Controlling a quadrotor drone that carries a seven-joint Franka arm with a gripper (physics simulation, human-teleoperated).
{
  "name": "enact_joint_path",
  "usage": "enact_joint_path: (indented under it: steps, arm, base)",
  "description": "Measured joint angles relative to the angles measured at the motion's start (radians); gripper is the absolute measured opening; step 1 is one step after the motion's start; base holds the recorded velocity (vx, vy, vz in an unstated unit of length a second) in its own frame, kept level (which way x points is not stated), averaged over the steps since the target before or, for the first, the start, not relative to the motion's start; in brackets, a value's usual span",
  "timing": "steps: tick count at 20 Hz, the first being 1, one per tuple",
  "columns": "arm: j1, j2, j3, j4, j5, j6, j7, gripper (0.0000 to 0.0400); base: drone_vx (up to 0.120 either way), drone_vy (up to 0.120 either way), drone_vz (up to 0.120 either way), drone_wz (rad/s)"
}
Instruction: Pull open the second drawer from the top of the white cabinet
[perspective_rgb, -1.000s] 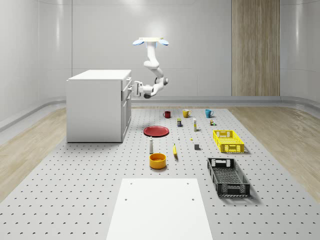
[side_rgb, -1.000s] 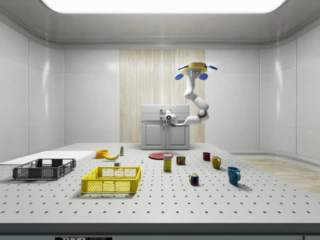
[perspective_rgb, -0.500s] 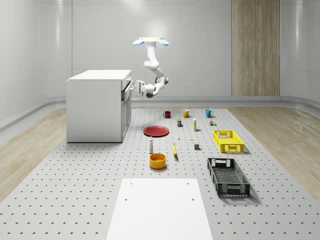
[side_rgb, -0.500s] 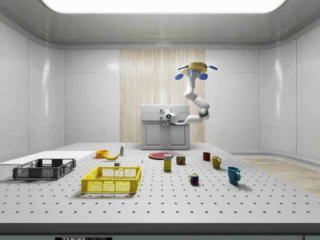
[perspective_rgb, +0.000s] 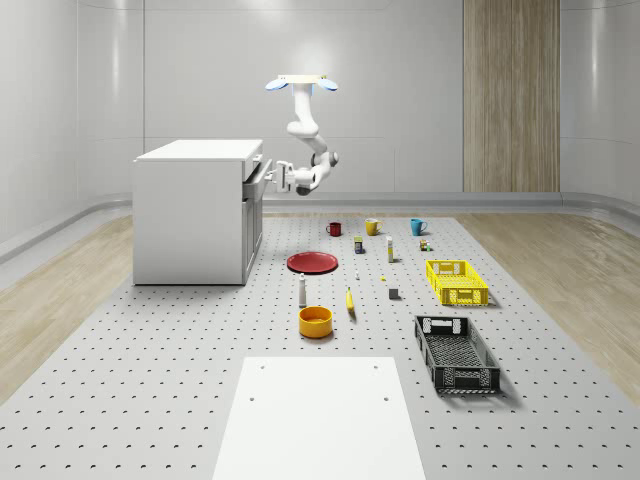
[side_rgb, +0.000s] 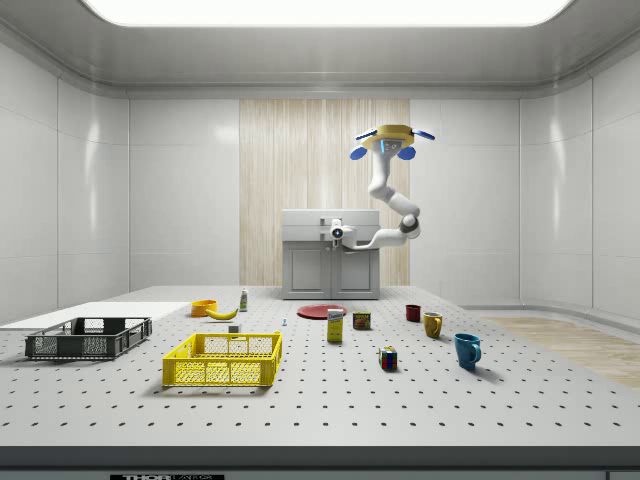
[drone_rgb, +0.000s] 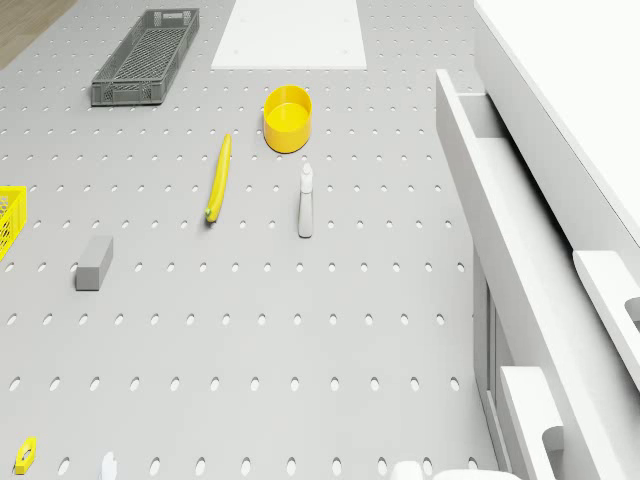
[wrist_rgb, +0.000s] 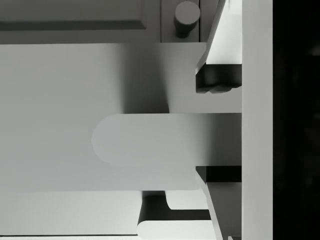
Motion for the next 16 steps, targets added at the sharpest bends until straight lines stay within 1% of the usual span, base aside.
enact_joint_path:
  steps: [2,9,10,13,15,16]
  arm:
    - [-0.007,-0.009,-0.015,0.0,-0.017,-0.014,0.025,0.015]
    - [-0.033,-0.038,-0.078,0.005,-0.087,-0.073,0.047,0.015]
    - [-0.039,-0.026,-0.091,-0.001,-0.08,-0.083,-0.015,0.014]
    - [-0.052,-0.036,-0.107,0.006,-0.098,-0.106,0.009,0.012]
    - [-0.057,-0.043,-0.123,0.012,-0.119,-0.122,0.035,0.0129]
    - [-0.059,-0.051,-0.128,0.019,-0.135,-0.128,0.077,0.0156]
  base:
    - [0.0,0.0,0.0,0.0]
    - [0.0,0.0,0.0,0.0]
    - [0.0,0.0,0.0,0.0]
    - [0.0,0.0,0.0,0.0]
    - [0.0,0.0,0.0,0.0]
    - [0.0,0.0,0.0,0.0]
